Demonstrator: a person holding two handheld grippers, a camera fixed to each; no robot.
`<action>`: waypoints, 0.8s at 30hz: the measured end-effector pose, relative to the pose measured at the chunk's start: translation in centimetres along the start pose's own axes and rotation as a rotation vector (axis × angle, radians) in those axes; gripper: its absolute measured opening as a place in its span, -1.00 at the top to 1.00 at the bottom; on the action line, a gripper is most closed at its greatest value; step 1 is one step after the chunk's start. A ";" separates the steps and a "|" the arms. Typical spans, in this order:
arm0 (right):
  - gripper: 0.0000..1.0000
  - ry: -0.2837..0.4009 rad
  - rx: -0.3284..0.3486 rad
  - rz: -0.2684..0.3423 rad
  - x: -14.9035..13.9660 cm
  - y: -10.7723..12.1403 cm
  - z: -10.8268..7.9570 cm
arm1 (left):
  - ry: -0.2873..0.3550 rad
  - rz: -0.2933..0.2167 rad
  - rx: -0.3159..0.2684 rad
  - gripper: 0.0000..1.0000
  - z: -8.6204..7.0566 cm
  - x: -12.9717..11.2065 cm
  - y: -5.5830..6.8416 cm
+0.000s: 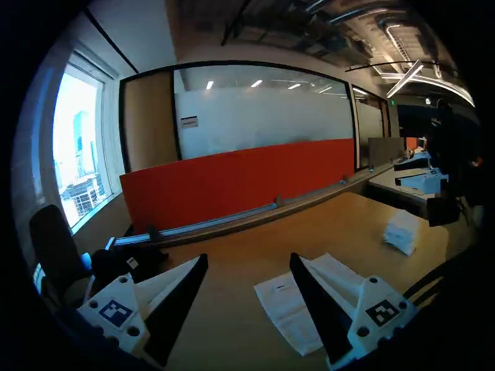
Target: Fold towel
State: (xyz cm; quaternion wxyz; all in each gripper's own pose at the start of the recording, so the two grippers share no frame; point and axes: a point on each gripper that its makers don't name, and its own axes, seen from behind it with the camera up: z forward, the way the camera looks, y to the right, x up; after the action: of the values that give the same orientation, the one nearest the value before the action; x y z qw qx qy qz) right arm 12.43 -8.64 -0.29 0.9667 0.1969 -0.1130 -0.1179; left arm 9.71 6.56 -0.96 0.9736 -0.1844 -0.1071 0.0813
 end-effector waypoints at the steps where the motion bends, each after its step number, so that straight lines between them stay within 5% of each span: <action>1: -1.00 -0.006 0.012 -0.003 0.0 -0.2 0.0 | -0.005 -0.004 -0.016 -0.97 0.1 -0.1 0.4; 11: -1.00 -0.066 0.133 -0.011 -0.9 -2.8 0.0 | -0.073 -0.068 -0.160 -0.97 0.3 -1.6 3.6; 24: -1.00 -0.157 0.211 -0.032 -3.9 -4.6 0.0 | -0.153 -0.080 -0.214 -0.96 0.4 -4.3 4.6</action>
State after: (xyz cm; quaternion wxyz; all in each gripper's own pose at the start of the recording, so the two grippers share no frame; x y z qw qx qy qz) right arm 7.84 -11.73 -2.83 0.9269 0.2892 -0.1967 -0.1359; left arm 4.93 10.08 -3.10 0.9398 -0.2760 -0.1965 0.0446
